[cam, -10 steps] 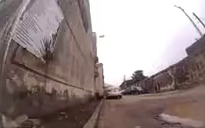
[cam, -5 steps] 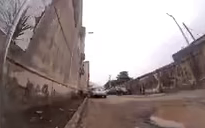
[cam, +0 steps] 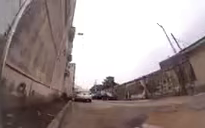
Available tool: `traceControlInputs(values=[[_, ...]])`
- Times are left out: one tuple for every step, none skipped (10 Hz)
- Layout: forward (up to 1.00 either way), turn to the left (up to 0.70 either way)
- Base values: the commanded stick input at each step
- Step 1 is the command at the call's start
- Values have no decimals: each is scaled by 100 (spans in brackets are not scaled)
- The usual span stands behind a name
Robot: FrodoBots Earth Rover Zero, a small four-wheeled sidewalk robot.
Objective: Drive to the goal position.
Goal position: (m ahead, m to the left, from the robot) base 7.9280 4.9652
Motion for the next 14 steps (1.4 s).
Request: traceControlInputs(values=[[84, 3], [84, 3], [84, 3], [84, 3], [84, 3], [84, 3], [84, 3], [84, 3], [84, 3], [84, 3], [84, 3], [84, 3], [84, 3], [84, 3]])
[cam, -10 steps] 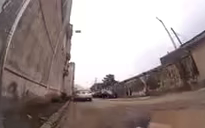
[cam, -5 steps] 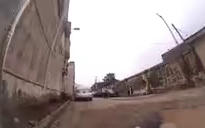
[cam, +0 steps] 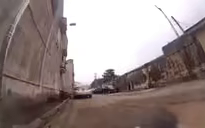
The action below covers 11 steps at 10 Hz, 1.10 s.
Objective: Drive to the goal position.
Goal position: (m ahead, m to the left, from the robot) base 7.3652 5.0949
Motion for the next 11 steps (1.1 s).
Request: traceControlInputs(values=[[84, 3], [84, 3], [84, 3], [84, 3], [84, 3], [84, 3], [84, 3], [84, 3], [84, 3], [84, 3], [84, 3]])
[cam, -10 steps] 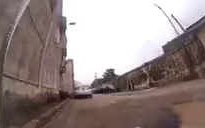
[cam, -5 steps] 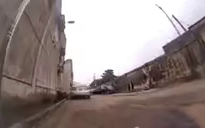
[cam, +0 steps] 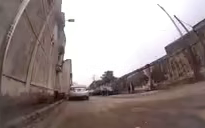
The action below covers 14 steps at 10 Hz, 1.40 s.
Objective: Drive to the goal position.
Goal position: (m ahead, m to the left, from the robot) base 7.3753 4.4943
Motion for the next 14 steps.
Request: traceControlInputs(values=[[84, 3], [84, 3], [84, 3], [84, 3], [84, 3], [84, 3], [84, 3], [84, 3], [84, 3], [84, 3], [84, 3], [84, 3], [84, 3], [84, 3]])
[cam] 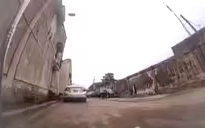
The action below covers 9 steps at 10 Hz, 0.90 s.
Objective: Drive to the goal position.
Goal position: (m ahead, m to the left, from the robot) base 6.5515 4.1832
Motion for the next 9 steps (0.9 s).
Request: traceControlInputs(values=[[84, 3], [84, 3], [84, 3], [84, 3], [84, 3], [84, 3], [84, -3], [84, -23], [84, 3]])
